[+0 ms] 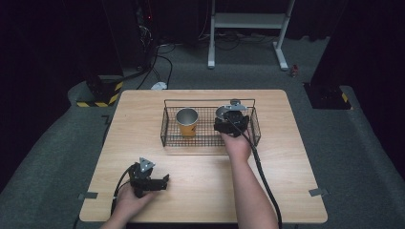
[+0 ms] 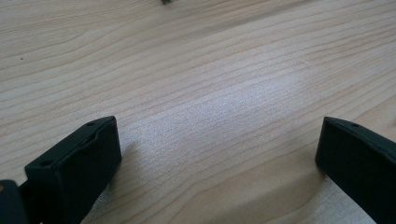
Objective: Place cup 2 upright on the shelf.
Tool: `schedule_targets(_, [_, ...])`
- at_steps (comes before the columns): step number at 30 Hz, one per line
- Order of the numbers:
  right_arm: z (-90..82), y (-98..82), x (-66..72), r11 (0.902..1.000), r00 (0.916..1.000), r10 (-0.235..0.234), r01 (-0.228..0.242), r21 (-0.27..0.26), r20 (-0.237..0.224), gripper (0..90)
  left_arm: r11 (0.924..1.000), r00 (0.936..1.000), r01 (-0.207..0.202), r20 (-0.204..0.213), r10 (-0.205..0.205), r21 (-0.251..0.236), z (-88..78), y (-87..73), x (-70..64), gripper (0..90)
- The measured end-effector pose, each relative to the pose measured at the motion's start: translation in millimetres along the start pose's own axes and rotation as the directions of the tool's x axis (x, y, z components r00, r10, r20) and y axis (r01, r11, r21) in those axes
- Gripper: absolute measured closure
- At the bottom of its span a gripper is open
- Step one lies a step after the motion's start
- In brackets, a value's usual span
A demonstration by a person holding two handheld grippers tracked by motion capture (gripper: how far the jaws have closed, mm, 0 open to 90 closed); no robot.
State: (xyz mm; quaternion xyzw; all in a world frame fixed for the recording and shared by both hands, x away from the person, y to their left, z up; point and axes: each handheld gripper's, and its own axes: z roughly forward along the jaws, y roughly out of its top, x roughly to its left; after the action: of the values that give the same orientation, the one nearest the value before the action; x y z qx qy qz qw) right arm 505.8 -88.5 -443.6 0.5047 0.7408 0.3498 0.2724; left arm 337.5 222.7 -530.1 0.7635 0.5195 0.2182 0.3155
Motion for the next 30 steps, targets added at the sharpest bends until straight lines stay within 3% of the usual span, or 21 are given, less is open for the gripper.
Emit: schedule_targets(30, [17.3,-11.4,0.7,0.9935,0.9999,0.011,-0.01,0.114,-0.004,18.4,1.0,1.0,0.001,0.001,-0.001,-0.001,0.0,0.0,-0.1,0.6])
